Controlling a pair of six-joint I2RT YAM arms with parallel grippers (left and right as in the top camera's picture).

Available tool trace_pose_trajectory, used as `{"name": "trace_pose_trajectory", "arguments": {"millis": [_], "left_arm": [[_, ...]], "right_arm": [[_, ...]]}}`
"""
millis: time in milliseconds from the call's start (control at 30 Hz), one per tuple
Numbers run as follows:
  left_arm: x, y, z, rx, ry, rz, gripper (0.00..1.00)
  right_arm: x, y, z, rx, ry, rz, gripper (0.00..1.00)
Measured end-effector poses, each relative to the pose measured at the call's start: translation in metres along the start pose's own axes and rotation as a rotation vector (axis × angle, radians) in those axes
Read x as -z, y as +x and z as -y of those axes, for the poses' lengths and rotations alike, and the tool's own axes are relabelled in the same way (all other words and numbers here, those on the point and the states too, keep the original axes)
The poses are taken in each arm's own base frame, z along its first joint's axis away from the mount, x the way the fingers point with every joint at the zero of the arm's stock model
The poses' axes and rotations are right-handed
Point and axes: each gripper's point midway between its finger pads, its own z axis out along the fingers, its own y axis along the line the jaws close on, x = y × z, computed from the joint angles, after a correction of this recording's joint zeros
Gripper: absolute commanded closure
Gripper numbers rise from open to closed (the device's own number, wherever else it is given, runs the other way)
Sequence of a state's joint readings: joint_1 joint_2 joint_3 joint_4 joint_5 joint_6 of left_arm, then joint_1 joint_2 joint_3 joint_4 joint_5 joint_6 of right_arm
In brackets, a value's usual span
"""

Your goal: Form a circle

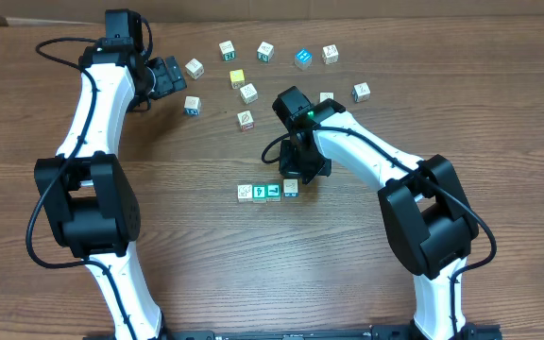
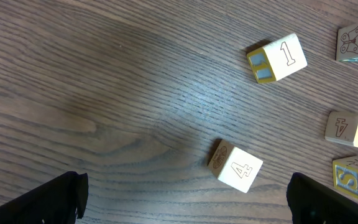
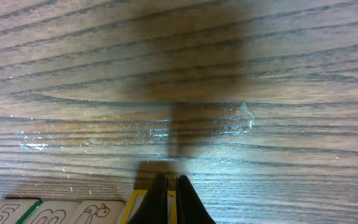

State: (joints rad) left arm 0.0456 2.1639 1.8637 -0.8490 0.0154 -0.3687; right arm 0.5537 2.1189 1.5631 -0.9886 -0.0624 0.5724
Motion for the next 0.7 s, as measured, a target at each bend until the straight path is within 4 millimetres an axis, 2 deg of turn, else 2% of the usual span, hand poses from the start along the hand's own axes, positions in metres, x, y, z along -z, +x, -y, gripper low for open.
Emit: {"name": "trace_pose_trajectory", "arguments": {"millis": [700], "left_arm": [[0.0002, -0.0001, 0.0000, 0.000, 0.000, 0.000, 0.00]], "right_arm": [[-0.0001, 0.0003, -0.0034, 0.005, -0.010, 0.002, 0.96]]}}
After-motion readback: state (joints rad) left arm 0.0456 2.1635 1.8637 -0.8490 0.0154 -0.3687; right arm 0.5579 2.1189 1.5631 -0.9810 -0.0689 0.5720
